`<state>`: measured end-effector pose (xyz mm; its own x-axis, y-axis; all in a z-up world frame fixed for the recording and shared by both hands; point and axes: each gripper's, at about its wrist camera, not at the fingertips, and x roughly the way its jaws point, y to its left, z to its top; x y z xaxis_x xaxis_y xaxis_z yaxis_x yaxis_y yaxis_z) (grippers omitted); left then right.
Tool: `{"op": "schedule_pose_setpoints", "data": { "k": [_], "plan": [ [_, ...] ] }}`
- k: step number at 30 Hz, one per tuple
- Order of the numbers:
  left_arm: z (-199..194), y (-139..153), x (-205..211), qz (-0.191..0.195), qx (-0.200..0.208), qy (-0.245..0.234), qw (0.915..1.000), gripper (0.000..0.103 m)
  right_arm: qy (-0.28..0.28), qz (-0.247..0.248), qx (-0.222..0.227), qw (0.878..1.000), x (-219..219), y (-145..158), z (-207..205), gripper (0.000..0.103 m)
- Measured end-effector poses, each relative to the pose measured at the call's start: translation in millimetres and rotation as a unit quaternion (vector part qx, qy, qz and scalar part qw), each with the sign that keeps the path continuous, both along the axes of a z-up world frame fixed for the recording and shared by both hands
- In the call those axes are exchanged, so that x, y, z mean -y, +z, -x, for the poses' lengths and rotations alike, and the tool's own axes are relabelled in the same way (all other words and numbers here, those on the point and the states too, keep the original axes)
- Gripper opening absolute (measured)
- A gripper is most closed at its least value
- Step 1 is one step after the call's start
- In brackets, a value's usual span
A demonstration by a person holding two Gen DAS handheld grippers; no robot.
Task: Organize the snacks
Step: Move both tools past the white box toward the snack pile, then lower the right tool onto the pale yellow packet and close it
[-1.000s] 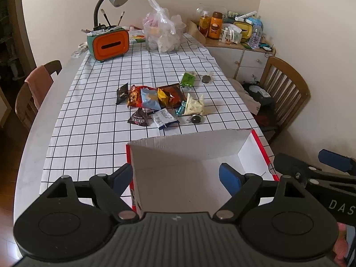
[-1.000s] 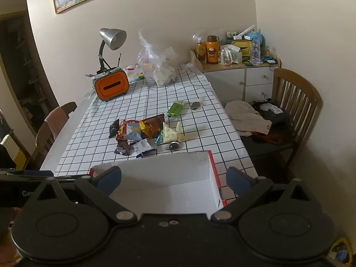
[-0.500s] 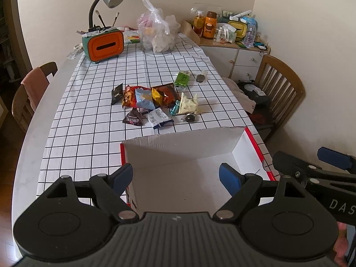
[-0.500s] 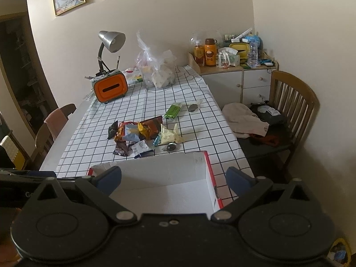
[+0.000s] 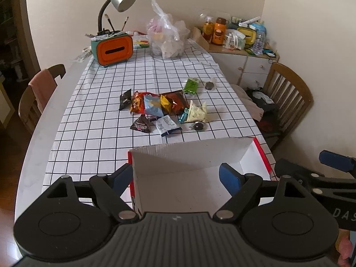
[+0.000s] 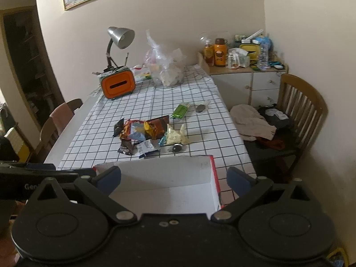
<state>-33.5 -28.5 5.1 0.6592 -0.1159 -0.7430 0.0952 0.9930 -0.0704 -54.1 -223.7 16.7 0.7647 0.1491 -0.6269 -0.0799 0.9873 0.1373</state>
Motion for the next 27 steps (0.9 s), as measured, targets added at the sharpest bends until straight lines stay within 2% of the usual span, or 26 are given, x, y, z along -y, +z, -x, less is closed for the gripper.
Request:
{"op": "schedule_pose_setpoints", "data": {
  "k": [6, 14, 19, 27],
  "plan": [
    [-21.9, -8.0, 1.8, -0.014, -0.012, 0.007, 0.9998, 0.085, 0.03, -0.014, -0.019, 0.999, 4.2, -5.2, -32.8, 0.1],
    [-63.3, -22.5, -14.2, -0.026, -0.041, 0.04, 0.998, 0.085, 0.056, -0.034, -0.077, 0.995, 22.6, -21.0, -98.5, 0.098],
    [-93.7, -25.7, -17.3, -0.048, -0.048, 0.054, 0.9962, 0.085, 0.075, -0.039, -0.101, 0.991, 28.5, -28.7, -143.6, 0.097],
    [-157.9, -30.5, -32.5, -0.041, -0.09, 0.064, 0.993, 0.085, 0.104, -0.002, -0.13, 0.986, 25.2, -39.5, -220.1, 0.092]
  ]
}}
